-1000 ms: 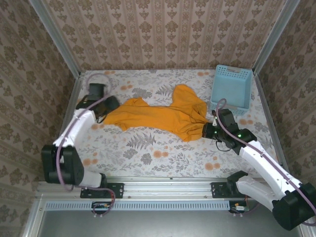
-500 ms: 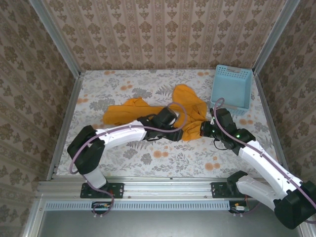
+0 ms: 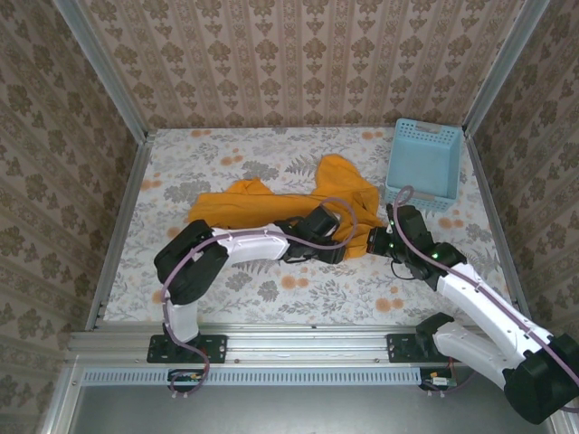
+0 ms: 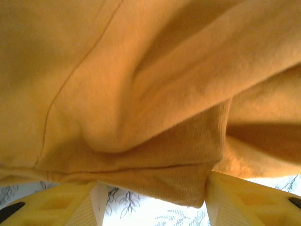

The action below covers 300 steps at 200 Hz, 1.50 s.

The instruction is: Fold the inside-out t-shirt

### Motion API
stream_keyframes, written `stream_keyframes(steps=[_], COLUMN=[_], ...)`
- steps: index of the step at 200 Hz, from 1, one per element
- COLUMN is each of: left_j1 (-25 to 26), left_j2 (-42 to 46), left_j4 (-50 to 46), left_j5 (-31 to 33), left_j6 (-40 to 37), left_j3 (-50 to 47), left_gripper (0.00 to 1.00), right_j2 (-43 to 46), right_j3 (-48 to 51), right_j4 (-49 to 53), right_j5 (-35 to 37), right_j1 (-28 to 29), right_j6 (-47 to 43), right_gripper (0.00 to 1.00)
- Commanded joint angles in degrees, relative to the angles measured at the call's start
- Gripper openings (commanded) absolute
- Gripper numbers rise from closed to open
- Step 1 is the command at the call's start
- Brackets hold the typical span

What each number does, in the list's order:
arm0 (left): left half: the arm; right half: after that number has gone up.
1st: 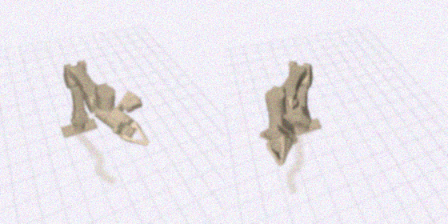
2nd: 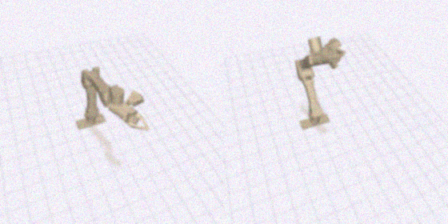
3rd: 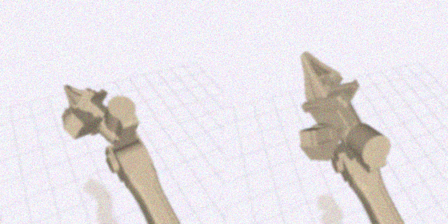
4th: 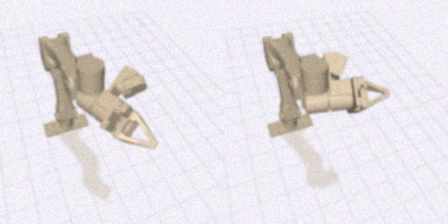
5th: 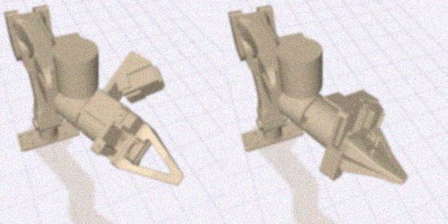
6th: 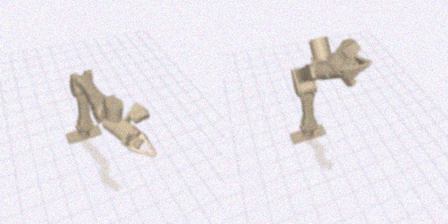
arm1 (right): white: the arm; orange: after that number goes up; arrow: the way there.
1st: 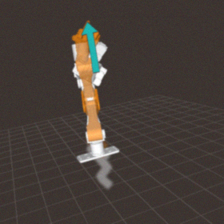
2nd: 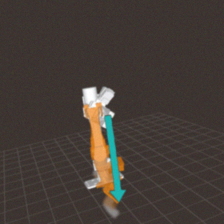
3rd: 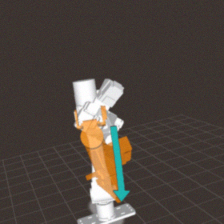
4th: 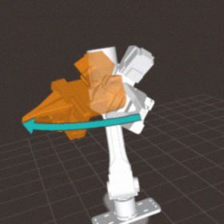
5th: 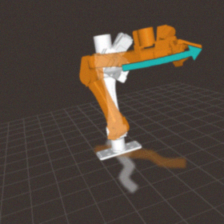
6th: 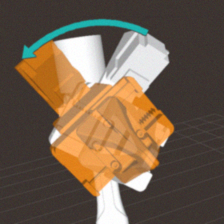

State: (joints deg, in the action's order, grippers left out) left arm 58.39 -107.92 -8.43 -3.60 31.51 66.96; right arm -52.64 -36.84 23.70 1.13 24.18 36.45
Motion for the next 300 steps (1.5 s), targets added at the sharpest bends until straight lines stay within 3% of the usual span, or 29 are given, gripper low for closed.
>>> stream_keyframes(steps=[1,55,94,129,174,212,226,270,300], left_j1=[-0.18,-0.16,-1.91,-3.93,-5.14,0.2,1.17,2.95,1.55], left_j2=[-0.91,-2.45,-4.93,0.2,4.57,7.49,7.6,5.02,2.85], left_j4=[2.87,4.7,0.61,3.71,3.46,-4.06,-4.32,-4.37,-4.56], left_j5=[-0.1,-1.66,-0.06,1.75,3.22,12.17,12.83,12.56,10.75], left_j6=[0.89,1.8,3.31,5.35,4.92,-2.09,-3.47,-6.2,-4.6], left_j3=[2.5,2.58,4.36,-2.13,-6.15,-2.05,-1.63,0.14,0.61], left_gripper=[0.58,0.64,0.51,0.36,0.43,0.52,0.53,0.44,0.37], right_j2=[1.0,0.87,1.49,0.18,-2.08,-4.87,-5.63,-7.12,-6.95], right_j3=[1.62,4.4,4.41,4.61,7.73,7.31,7.52,8.25,8.12], right_j4=[-1.28,-2.94,-1.72,2.62,-2.32,-5.08,-5.81,-8.03,-8.33], right_j5=[1.58,2.49,4.35,8.74,5.11,2.92,2.96,3.0,3.41], right_j1=[0.35,0.39,0.34,-0.13,-0.2,1.25,1.52,2.01,2.01], right_j6=[1.16,3.78,4.33,6.25,6.83,5.57,5.57,6.24,6.29], right_gripper=[0.0,0.0,0.0,0.0,0.0,0.0,0.0,0.0,0.0])
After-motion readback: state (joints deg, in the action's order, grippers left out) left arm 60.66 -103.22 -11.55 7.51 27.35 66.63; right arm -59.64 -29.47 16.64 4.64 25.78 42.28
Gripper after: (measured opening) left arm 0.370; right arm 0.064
